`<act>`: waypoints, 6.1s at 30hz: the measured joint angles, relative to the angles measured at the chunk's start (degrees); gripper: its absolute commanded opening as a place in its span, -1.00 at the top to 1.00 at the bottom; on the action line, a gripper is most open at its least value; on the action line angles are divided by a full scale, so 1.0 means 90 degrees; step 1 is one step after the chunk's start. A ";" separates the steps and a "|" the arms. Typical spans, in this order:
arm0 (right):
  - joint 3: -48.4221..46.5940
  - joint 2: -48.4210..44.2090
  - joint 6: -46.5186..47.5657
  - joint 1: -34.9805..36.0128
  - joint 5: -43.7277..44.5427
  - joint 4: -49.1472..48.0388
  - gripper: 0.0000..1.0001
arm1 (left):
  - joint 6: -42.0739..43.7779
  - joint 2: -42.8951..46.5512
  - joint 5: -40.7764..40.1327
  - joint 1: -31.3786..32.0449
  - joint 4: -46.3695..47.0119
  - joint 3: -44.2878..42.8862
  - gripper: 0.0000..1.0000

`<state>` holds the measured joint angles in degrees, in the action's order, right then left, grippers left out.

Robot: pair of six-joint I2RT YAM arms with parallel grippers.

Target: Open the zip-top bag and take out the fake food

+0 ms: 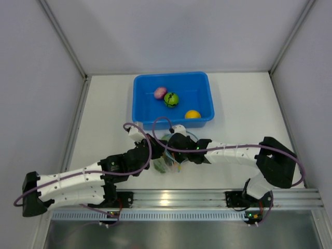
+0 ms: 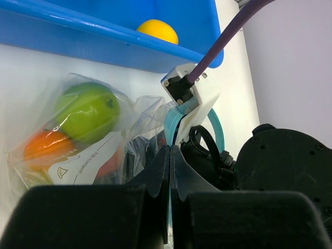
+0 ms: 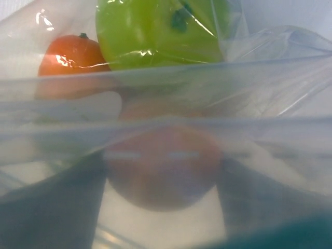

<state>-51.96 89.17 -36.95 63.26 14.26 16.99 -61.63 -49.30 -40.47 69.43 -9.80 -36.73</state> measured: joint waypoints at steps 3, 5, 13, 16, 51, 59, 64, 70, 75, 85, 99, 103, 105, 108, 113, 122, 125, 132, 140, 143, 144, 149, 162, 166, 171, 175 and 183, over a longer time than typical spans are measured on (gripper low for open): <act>-0.0100 -0.0095 0.0039 0.0000 0.0000 0.0153 -0.38 | 0.0000 0.0000 0.0019 0.0000 0.0019 0.0000 1.00; -0.0194 -0.0219 0.0063 0.0000 0.0002 0.0277 -0.34 | 0.0000 0.0000 0.0019 0.0000 0.0032 0.0000 1.00; -0.0593 -0.0797 0.0240 0.0000 0.0170 0.1003 -0.32 | -0.0129 0.0160 0.0138 0.0058 0.0648 0.0000 1.00; -0.0760 -0.0998 0.0359 0.0000 0.0243 0.1299 -0.32 | -0.0177 0.0228 0.0216 0.0073 0.0894 -0.0002 1.00; -0.0549 -0.2431 0.0704 -0.0015 0.0777 0.1494 -0.21 | -0.0325 0.0369 -0.0177 0.0051 0.0389 0.0381 1.00; -0.0823 -0.2902 0.0901 -0.0015 0.0797 0.0923 -0.21 | -0.0338 0.0221 -0.0131 0.0046 0.0299 0.0379 1.00; -0.1129 -0.3145 0.1054 -0.0073 0.1124 0.0508 -0.18 | -0.0338 0.0197 -0.0104 0.0046 0.0265 0.0379 1.00; -0.1994 -0.2871 0.1205 -0.1018 0.0903 0.0537 -0.17 | -0.0335 0.0197 -0.0104 0.0046 0.0260 0.0379 1.00; -0.2824 -0.1875 0.1440 -0.2378 0.0590 0.0583 -0.18 | -0.0333 0.0197 -0.0104 0.0046 0.0250 0.0379 1.00; -0.3869 0.0797 0.1977 -0.3759 0.0022 0.0886 -0.42 | -0.0308 0.0289 -0.0075 0.0046 0.0223 0.0355 1.00; -0.5015 0.2365 0.2446 -0.3842 -0.0061 0.1161 -0.99 | 0.0012 0.0340 -0.0056 0.0046 0.0219 0.0262 1.00; -0.4983 0.2084 0.2409 -0.3871 -0.0231 0.1287 -0.99 | 0.0056 0.0396 -0.0061 0.0046 0.0221 0.0219 1.00; -0.4881 0.1773 0.2346 -0.3917 -0.0437 0.1341 -0.91 | 0.0063 0.0396 -0.0061 0.0046 0.0221 0.0197 1.00; -0.4507 0.0971 0.2208 -0.4007 -0.0780 0.1358 -0.63 | 0.0078 0.0393 -0.0056 0.0046 0.0219 0.0146 1.00; -0.3932 -0.0554 0.1953 -0.3980 -0.1270 0.1421 -0.22 | 0.0078 0.0391 -0.0056 0.0046 0.0221 0.0092 1.00; -0.3118 -0.2169 0.1622 -0.3247 -0.1790 0.2118 0.11 | -0.0039 0.0226 -0.0102 0.0046 0.0240 0.0002 1.00; -0.2742 -0.2348 0.1498 -0.2705 -0.1812 0.2266 0.12 | -0.0129 0.0129 -0.0109 0.0044 0.0262 -0.0002 1.00; -0.1916 -0.2407 0.1195 -0.1632 -0.1768 0.2344 0.24 | -0.0248 -0.0090 -0.0102 0.0046 0.0325 -0.0002 1.00; -0.1596 -0.2076 0.0925 -0.1149 -0.1537 0.2144 0.24 | -0.0362 -0.0124 -0.0075 0.0046 0.0347 -0.0002 1.00; -0.1343 -0.1770 0.0855 -0.1083 -0.1511 0.1945 0.21 | -0.0367 -0.0124 -0.0063 0.0046 0.0357 -0.0002 1.00; -0.1248 -0.1656 0.0806 -0.1076 -0.1457 0.1897 0.18 | -0.0372 -0.0124 -0.0053 0.0046 0.0359 -0.0002 1.00; -0.0729 -0.1469 0.0522 -0.1071 -0.0991 0.1358 0.10 | -0.0379 -0.0124 -0.0032 0.0046 0.0367 -0.0005 1.00; -0.0129 -0.1236 -0.0019 -0.0860 -0.0078 -0.0199 -0.03 | -0.0381 -0.0117 0.0017 0.0046 0.0376 -0.0109 1.00; -0.0104 -0.0935 -0.0019 -0.0775 0.0136 -0.0342 -0.15 | -0.0379 -0.0090 0.0017 0.0044 0.0372 -0.0109 1.00; -0.0100 -0.0505 -0.0015 -0.0748 0.0347 -0.0498 -0.35 | -0.0379 0.0005 0.0015 0.0044 0.0372 -0.0107 1.00; -0.0100 -0.0143 0.0010 -0.0743 0.0440 -0.0607 -0.49 | -0.0374 0.0007 0.0015 0.0039 0.0369 -0.0107 1.00; -0.0260 0.0386 0.0044 -0.0682 0.0406 -0.0797 -0.71 | -0.0323 0.0010 -0.0046 0.0032 0.0367 -0.0034 1.00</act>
<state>-54.30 92.64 -36.56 57.12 17.91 9.82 -64.53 -49.21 -40.88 69.71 -6.50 -37.04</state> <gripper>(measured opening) 0.845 0.011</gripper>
